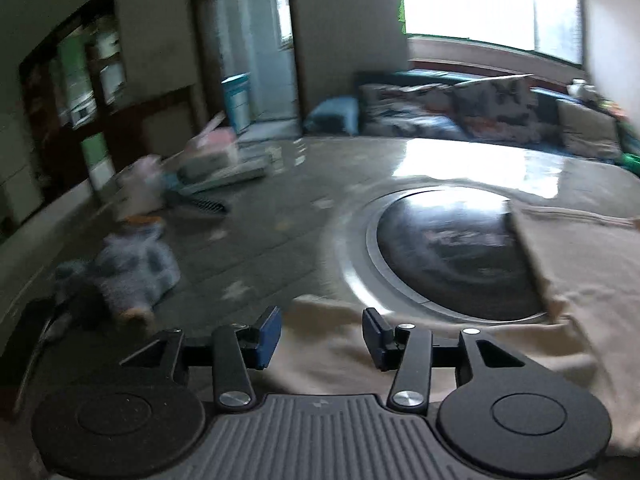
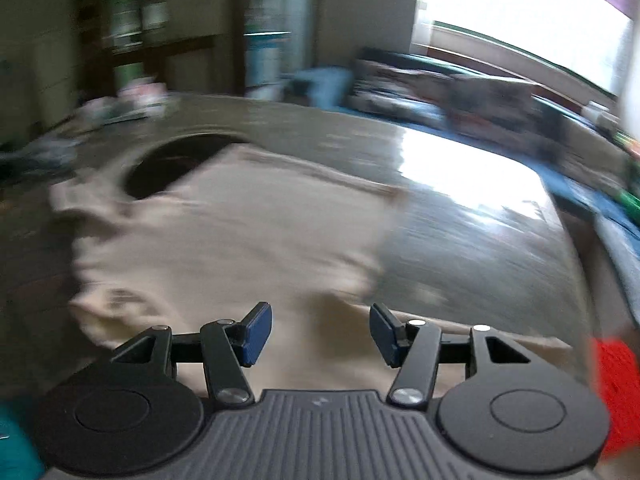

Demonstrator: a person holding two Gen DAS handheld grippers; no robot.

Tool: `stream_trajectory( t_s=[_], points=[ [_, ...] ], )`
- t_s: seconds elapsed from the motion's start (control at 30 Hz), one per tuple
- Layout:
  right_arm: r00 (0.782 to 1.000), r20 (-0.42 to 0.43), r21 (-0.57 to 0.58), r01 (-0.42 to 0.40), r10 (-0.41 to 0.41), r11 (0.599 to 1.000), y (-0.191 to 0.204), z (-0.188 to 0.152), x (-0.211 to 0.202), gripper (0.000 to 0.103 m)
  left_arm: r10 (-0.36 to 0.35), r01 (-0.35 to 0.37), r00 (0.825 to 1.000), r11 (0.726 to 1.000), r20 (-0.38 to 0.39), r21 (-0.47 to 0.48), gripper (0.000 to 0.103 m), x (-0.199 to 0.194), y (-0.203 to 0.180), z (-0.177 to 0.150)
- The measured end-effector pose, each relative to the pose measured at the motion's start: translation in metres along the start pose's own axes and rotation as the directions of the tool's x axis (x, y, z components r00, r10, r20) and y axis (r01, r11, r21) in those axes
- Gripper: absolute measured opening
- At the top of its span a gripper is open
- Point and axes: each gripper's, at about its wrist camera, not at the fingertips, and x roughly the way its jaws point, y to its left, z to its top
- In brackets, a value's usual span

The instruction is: Fold clothes

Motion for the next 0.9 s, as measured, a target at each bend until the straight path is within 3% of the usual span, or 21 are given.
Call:
stream_trajectory(
  t_s=[0.1, 0.23, 0.33, 0.37, 0.4, 0.5, 0.57, 0.77, 0.9],
  points=[
    [0.991, -0.013, -0.090, -0.131, 0.131, 0.987, 0.036, 0.015, 0.011, 0.053, 0.048, -0.050, 0.998, 0.998, -0.050, -0.048, 0.058, 0.008, 0.014, -0.004],
    [0.966, -0.062, -0.201, -0.260, 0.252, 0.944, 0.092, 0.033, 0.032, 0.050, 0.005, -0.011, 0.997, 0.997, -0.077, -0.074, 0.055, 0.016, 0.021, -0.008],
    [0.951, -0.096, -0.282, -0.310, 0.295, 0.908, 0.125, 0.037, 0.042, 0.047, -0.026, 0.017, 0.995, 0.996, -0.095, -0.093, 0.039, 0.022, 0.026, -0.011],
    [0.946, -0.106, -0.309, -0.325, 0.307, 0.894, 0.136, 0.038, 0.045, 0.047, -0.031, 0.023, 0.995, 0.995, -0.094, -0.093, 0.028, 0.022, 0.026, -0.011],
    [0.942, -0.113, -0.339, -0.334, 0.315, 0.880, 0.147, 0.040, 0.048, 0.046, -0.037, 0.028, 0.995, 0.995, -0.092, -0.093, 0.015, 0.023, 0.027, -0.010],
    [0.939, -0.117, -0.383, -0.343, 0.324, 0.857, 0.166, 0.044, 0.059, 0.041, -0.049, 0.041, 0.995, 0.995, -0.091, -0.096, 0.008, 0.024, 0.028, -0.008],
    [0.936, -0.135, -0.392, -0.351, 0.325, 0.850, 0.175, 0.045, 0.071, 0.038, -0.047, 0.039, 0.995, 0.995, -0.084, -0.096, 0.007, 0.023, 0.029, -0.005],
    [0.943, -0.152, -0.406, -0.332, 0.296, 0.851, 0.189, 0.041, 0.085, 0.006, -0.035, 0.034, 0.999, 0.996, -0.005, -0.082, 0.007, 0.014, 0.024, 0.018],
    [0.926, -0.143, -0.352, -0.377, 0.349, 0.856, 0.178, 0.047, 0.077, 0.005, -0.033, 0.036, 0.998, 0.998, 0.052, -0.052, 0.007, 0.010, 0.018, 0.035]
  ],
)
